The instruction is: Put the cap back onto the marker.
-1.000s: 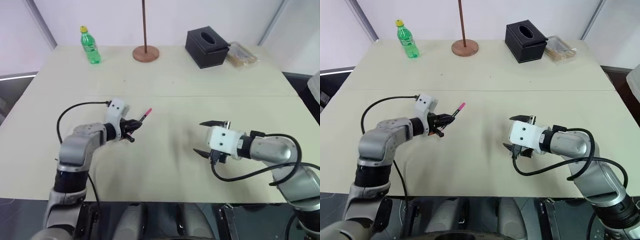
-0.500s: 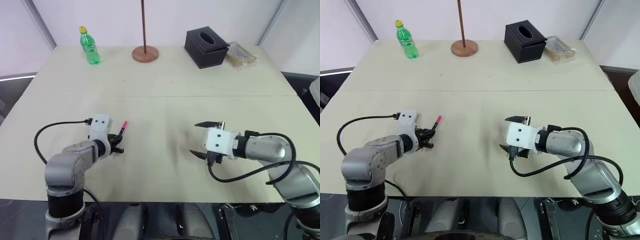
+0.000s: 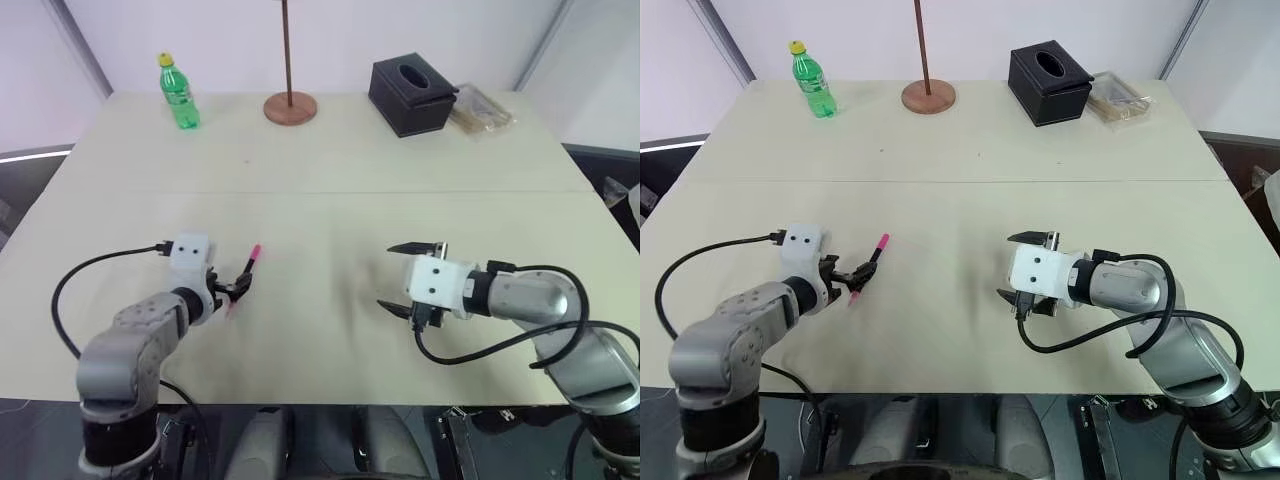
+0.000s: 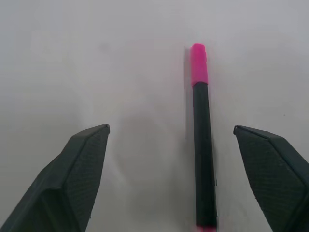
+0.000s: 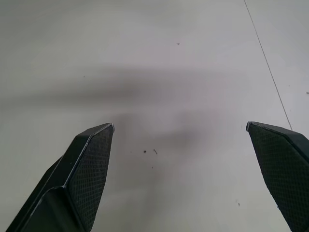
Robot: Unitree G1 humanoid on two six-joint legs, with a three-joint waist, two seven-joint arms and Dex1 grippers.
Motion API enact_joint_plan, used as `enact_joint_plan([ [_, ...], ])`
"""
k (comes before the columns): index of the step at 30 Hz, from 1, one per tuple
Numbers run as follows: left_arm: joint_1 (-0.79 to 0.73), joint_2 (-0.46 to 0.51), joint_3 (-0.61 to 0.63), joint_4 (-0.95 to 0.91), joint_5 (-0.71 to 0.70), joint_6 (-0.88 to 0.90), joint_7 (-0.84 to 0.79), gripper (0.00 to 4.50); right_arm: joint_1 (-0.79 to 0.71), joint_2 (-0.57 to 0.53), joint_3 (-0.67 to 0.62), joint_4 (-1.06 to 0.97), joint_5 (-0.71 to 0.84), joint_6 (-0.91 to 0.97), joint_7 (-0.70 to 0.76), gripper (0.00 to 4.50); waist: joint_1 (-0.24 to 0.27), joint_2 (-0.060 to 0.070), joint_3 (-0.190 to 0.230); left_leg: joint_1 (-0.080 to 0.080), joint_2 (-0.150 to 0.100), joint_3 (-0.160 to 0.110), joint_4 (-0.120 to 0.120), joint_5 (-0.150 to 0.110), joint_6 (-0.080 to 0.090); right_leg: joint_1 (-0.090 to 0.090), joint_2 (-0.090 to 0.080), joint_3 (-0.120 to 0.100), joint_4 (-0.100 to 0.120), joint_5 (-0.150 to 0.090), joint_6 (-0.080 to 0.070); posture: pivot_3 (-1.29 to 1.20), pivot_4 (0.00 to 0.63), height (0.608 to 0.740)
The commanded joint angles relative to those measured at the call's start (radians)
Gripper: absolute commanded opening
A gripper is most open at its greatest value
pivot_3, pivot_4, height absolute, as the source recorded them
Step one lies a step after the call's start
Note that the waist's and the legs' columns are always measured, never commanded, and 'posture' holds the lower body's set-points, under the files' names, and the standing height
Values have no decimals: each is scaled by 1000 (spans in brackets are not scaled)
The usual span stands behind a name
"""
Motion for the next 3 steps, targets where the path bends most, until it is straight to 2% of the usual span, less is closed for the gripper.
enact_joint_plan([
  [1, 56, 29, 13, -51, 2, -91, -3, 4430, -1, 3, -4, -23, 13, -13, -4, 4500, 0, 0, 0, 0, 0, 0, 0, 0, 0, 0, 0, 0, 0, 0, 0, 0, 150, 740],
  [3, 85, 33, 23, -50, 1, -138, -2, 4430, 1, 3, -3, -24, 17, -13, -4, 4500, 0, 0, 0, 0, 0, 0, 0, 0, 0, 0, 0, 0, 0, 0, 0, 0, 150, 740],
])
